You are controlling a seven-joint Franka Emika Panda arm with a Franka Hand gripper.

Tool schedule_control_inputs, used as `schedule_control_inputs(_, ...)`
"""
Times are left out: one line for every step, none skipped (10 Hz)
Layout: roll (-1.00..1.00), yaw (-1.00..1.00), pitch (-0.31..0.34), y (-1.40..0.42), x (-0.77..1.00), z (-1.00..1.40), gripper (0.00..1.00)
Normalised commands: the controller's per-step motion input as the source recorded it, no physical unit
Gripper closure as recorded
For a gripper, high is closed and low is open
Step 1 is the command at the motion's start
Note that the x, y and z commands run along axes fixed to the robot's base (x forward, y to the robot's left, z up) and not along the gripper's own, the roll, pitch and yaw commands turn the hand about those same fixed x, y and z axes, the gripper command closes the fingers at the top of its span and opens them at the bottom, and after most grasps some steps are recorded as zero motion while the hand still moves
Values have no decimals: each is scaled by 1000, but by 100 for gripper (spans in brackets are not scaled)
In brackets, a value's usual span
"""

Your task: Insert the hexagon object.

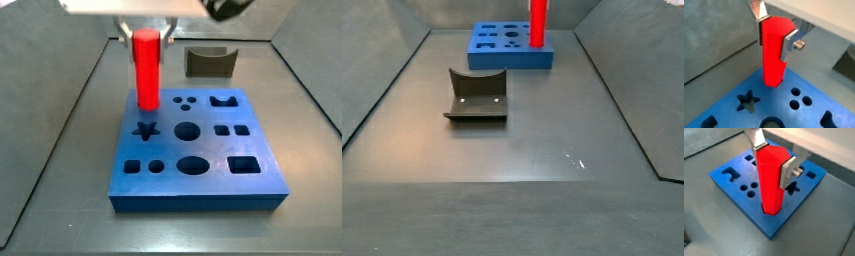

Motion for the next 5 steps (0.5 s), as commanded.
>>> schedule_control_inputs(59,0,-100,23,-54,-1000,100)
schedule_control_inputs(153,0,-93,20,-57,-957,100)
schedule_control_inputs(-54,0,-307,0,-100,-486,100)
schedule_control_inputs(0,0,-54,0,-11,0,100)
schedule_control_inputs(0,0,0,0,0,0,100)
